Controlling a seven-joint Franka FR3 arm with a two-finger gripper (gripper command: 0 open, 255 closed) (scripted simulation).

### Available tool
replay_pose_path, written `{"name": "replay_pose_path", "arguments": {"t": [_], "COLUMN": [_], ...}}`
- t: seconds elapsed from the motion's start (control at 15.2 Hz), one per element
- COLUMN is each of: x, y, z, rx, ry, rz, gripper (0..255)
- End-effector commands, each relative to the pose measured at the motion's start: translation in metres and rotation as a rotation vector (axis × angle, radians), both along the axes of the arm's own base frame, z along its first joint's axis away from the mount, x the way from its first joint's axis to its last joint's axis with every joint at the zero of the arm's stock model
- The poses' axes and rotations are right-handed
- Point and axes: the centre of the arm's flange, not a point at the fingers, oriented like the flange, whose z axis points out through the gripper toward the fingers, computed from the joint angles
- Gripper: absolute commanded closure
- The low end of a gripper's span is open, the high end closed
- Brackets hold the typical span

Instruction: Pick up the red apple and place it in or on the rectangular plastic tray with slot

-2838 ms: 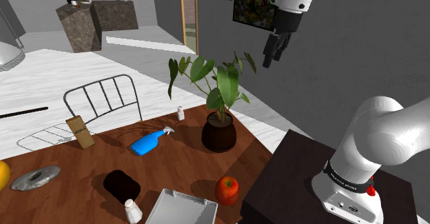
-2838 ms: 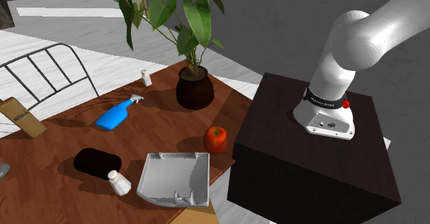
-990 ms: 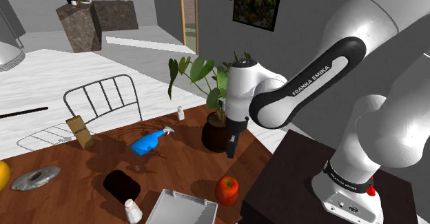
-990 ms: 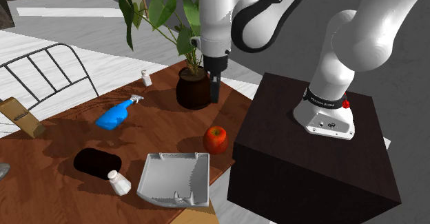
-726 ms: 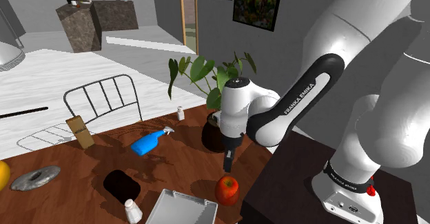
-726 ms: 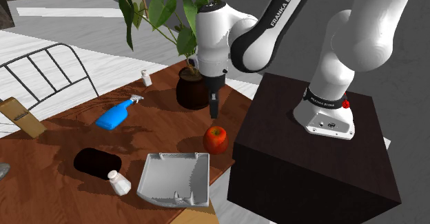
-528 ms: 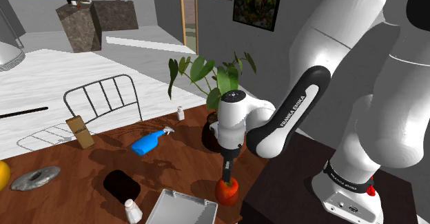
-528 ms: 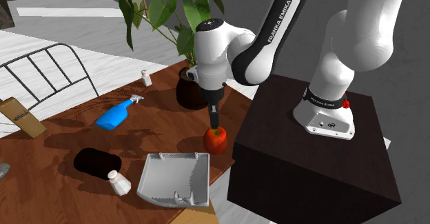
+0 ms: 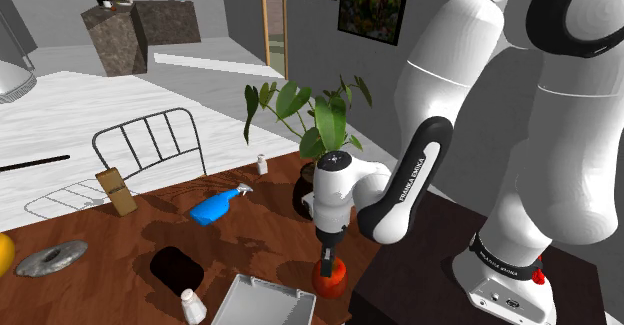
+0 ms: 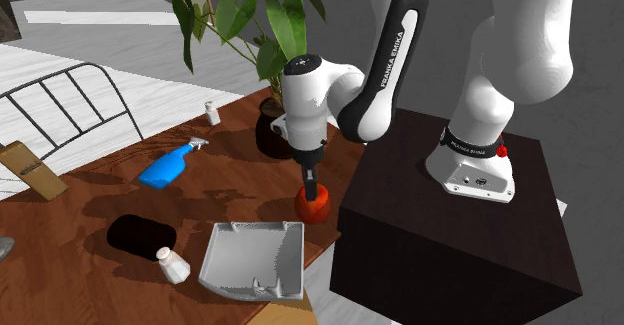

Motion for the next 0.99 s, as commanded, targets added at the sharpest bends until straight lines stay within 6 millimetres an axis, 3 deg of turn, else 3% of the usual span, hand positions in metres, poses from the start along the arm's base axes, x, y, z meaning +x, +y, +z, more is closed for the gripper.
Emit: {"name": "replay_pose_path", "arguments": {"t": [0.0, 0.46, 0.53, 0.92], "x": [-0.0006, -0.0006, -0.0006, -0.0009], "y": [-0.0001, 0.0, 0.0, -0.0001], "z": [-0.007, -0.007, -0.007, -0.0067], "rx": [0.0, 0.0, 0.0, 0.0], "ry": [0.0, 0.0, 0.0, 0.0], "rz": [0.001, 0.001, 0.001, 0.001], "gripper": [0, 0, 255, 255]}}
